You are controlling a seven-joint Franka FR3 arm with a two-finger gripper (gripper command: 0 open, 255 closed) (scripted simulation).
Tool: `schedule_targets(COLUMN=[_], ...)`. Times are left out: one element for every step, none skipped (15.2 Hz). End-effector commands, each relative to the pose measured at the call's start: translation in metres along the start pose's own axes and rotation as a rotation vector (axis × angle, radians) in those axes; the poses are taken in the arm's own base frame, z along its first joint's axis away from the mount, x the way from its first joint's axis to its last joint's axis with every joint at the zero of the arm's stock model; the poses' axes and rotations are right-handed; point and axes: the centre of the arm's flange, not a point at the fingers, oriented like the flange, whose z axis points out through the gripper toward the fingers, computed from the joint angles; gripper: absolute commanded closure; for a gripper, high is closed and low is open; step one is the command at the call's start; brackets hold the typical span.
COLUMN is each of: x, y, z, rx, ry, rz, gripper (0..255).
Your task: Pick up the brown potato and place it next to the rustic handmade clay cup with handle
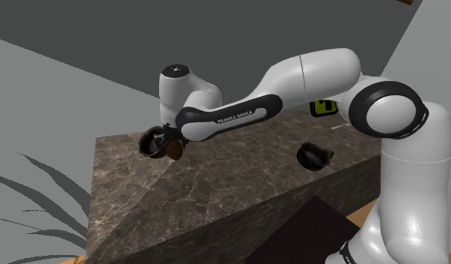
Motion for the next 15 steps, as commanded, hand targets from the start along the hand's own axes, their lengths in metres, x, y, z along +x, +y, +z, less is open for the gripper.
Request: schedule_targets(x=[-0.004,-0.005,-0.007,-0.008,-0.01,-0.011,-0.013,-0.014,-0.016,-0.017,-0.019,-0.02,-0.021,-0.021,-0.021], y=[0.0,-0.001,-0.001,-0.001,-0.002,-0.002,-0.002,-0.003,-0.003,-0.003,-0.003,-0.004,-0.004,-0.004,-0.004], z=[0.009,0.014,0.02,0.025,0.03,0.035,0.04,0.045,0.05,0.055,0.06,0.065,0.066,0.066,0.066], rx=[0.0,0.0,0.0,0.0,0.0,0.0,0.0,0.0,0.0,0.0,0.0,0.0,0.0,0.0,0.0], ry=[0.0,0.0,0.0,0.0,0.0,0.0,0.0,0.0,0.0,0.0,0.0,0.0,0.0,0.0,0.0], rz=[0.0,0.0,0.0,0.0,0.0,0.0,0.0,0.0,0.0,0.0,0.0,0.0,0.0,0.0,0.0], gripper=[255,255,255,255,255,255,255,255,255,255,255,255,255,255,255])
